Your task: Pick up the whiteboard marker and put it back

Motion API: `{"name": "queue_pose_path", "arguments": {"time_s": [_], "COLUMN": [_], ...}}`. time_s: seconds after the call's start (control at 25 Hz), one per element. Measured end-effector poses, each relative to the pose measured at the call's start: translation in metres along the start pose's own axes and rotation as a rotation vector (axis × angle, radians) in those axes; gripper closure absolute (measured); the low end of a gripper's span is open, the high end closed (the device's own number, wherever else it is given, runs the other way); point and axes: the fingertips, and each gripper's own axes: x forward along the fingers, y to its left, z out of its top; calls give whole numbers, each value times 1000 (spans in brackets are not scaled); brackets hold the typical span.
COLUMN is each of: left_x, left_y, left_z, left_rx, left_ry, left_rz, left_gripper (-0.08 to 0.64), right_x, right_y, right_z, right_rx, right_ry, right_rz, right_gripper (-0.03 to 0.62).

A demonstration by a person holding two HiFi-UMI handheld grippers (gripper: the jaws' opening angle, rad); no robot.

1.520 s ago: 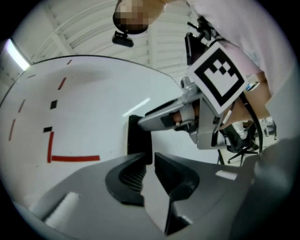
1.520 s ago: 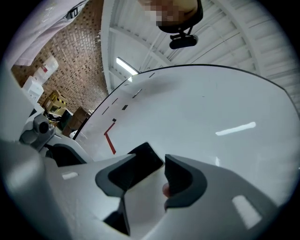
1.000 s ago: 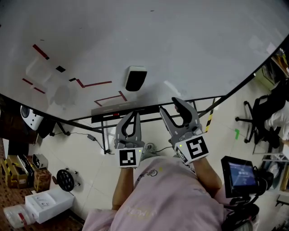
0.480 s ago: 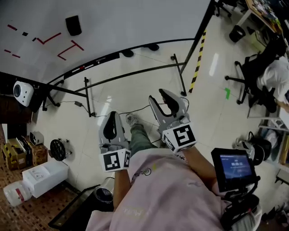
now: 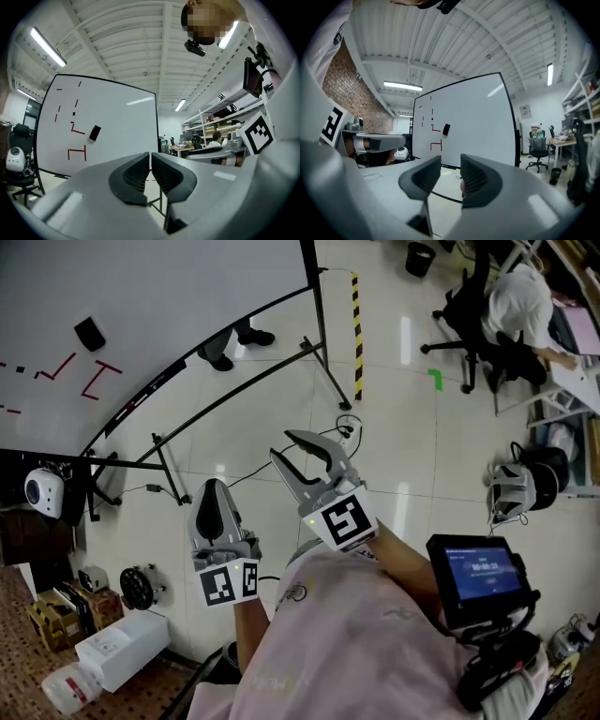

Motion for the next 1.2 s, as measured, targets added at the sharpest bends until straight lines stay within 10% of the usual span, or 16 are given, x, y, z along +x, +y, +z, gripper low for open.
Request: {"name": "queue_pose_path", "arguments": {"time_s": [0.52, 0.68, 1.2], "left_x": [-177, -206, -205], "left_y": [-9, -36, -58], "left_z": [-2, 6, 14], "left_rx": [-66, 65, -40], "left_ry": [-2, -16, -60], "left_rz": [-16, -28, -17], "left_gripper": [541, 541, 537], "right_x": [-123, -141, -148], "right_y": [122, 132, 132], "right_z": [7, 7, 40], "right_rx": [59, 50, 8], "right_ry": [-83, -109, -166], "right_rz": [-37, -27, 25], "right_gripper": [477, 477, 477]}}
